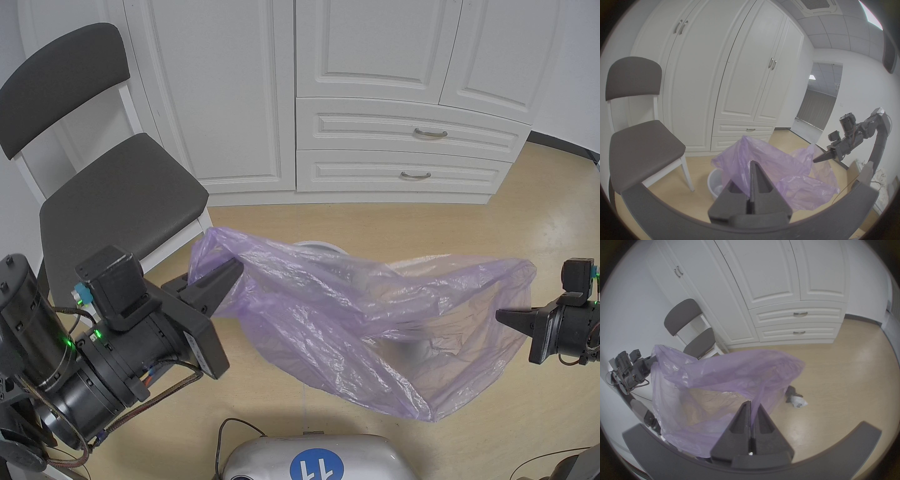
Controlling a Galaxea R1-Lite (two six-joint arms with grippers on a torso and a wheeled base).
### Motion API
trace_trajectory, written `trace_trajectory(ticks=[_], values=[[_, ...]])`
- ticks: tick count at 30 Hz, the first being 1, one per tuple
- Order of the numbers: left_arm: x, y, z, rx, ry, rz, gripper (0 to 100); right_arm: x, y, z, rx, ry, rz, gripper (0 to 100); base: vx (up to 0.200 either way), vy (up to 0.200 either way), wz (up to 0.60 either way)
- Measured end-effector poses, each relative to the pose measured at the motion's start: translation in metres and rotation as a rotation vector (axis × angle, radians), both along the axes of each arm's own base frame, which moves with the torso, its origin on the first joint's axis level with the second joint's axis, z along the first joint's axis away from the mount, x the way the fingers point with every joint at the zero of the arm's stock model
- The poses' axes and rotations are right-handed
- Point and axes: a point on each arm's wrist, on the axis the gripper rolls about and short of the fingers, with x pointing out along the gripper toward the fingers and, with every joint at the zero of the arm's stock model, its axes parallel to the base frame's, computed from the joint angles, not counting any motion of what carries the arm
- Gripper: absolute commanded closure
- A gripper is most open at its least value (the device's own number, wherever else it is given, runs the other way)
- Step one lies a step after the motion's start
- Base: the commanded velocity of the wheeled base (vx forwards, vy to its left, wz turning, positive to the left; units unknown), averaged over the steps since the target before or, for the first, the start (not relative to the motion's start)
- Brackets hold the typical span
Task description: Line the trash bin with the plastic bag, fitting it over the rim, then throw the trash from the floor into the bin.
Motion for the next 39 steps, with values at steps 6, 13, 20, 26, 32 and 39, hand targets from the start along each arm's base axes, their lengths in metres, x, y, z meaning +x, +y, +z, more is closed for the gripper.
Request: trace_trajectory(ticks=[6,13,20,26,32,39], values=[[0.004,0.004,-0.002,0.037,-0.021,0.050,100,-0.006,0.002,0.003,-0.055,-0.042,-0.031,100,0.000,0.000,0.00],[0.012,0.011,-0.005,0.064,-0.026,0.100,100,-0.011,0.001,-0.006,-0.176,-0.079,-0.029,100,0.000,0.000,0.00],[0.019,0.013,-0.012,0.078,-0.014,0.127,100,-0.012,0.000,-0.010,-0.186,-0.073,-0.026,100,0.000,0.000,0.00],[0.027,0.013,-0.016,0.080,-0.012,0.152,100,-0.012,0.000,-0.011,-0.194,-0.068,-0.023,100,0.000,0.000,0.00],[0.031,0.015,-0.019,0.089,-0.005,0.169,100,-0.012,0.000,-0.014,-0.201,-0.059,-0.024,100,0.000,0.000,0.00],[0.032,0.015,-0.019,0.090,-0.004,0.173,100,-0.011,0.000,-0.015,-0.205,-0.054,-0.026,100,0.000,0.000,0.00]])
